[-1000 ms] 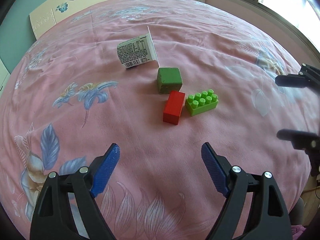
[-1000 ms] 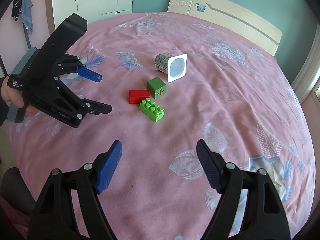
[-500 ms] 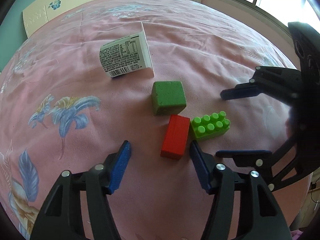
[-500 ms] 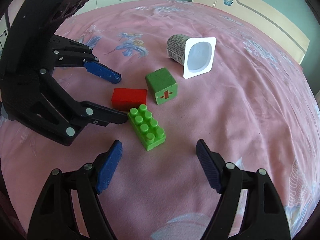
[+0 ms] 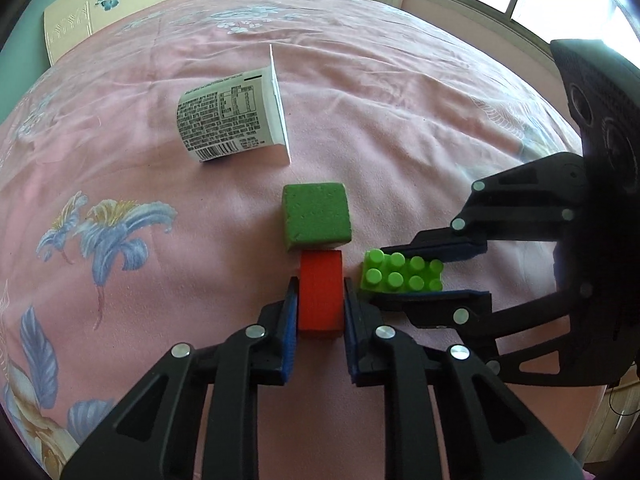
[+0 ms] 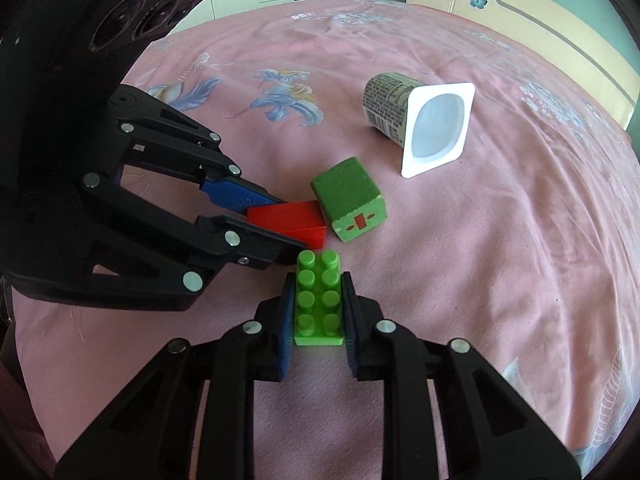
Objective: Collect trash
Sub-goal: 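Grasp the red block with the left tool while the right tool grasps the green lego brick, then lift the red block and green brick and carry both over the bin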
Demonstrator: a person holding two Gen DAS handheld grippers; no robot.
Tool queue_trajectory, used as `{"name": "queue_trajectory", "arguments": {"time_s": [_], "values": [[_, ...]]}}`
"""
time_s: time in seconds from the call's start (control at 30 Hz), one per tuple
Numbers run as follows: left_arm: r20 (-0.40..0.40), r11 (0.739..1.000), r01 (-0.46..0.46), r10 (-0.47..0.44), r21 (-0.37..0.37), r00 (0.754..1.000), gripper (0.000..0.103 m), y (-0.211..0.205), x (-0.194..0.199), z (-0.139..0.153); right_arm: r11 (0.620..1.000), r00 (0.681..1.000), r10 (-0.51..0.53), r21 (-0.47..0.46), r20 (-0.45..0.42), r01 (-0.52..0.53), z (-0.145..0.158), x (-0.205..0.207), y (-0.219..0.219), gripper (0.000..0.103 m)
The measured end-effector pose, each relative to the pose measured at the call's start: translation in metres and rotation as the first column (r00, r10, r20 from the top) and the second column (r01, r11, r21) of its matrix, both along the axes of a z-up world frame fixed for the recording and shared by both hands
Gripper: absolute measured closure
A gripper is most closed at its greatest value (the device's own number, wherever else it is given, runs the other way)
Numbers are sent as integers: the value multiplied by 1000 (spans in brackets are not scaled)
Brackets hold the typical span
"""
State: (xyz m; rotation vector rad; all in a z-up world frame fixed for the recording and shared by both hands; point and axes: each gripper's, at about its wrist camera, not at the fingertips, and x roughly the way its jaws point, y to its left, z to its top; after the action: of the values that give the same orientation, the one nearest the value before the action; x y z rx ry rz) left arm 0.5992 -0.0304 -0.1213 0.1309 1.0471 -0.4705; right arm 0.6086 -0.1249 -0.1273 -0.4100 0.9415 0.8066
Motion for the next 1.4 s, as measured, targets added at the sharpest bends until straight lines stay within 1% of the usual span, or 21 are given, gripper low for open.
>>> {"name": "queue_trajectory", "arguments": {"time_s": [0.13,0.23,0.37,0.5,0.67,0.83,0.97,1.1,1.27,1.4], "values": [[5,1000,-22,22,1,1000,81,5,-6,7,999,999,-35,-5,7,35,4,-4,-4,80],[14,999,-52,52,4,999,81,14,-12,18,999,999,-52,-8,15,52,11,-11,-10,80],[42,996,-86,85,10,995,81,27,-23,38,997,996,-77,-16,45,78,27,-25,-20,80],[70,994,-110,108,22,992,81,34,-40,60,995,993,-99,-10,72,100,52,-42,-31,80],[126,991,-127,121,45,985,81,37,-71,95,993,984,-119,5,131,120,95,-71,-37,80],[196,988,-152,142,37,970,81,42,-106,143,989,971,-145,17,191,144,144,-108,-48,80],[256,987,-157,143,34,956,81,43,-138,181,986,957,-167,39,239,162,184,-137,-54,80],[310,987,-155,137,33,941,81,41,-175,215,983,936,-181,46,303,175,223,-172,-60,80],[365,988,-153,129,36,922,81,39,-220,252,983,914,-184,51,362,178,262,-217,-64,80],[397,987,-160,135,30,908,81,38,-253,275,983,899,-184,60,399,174,287,-251,-68,80]]}}
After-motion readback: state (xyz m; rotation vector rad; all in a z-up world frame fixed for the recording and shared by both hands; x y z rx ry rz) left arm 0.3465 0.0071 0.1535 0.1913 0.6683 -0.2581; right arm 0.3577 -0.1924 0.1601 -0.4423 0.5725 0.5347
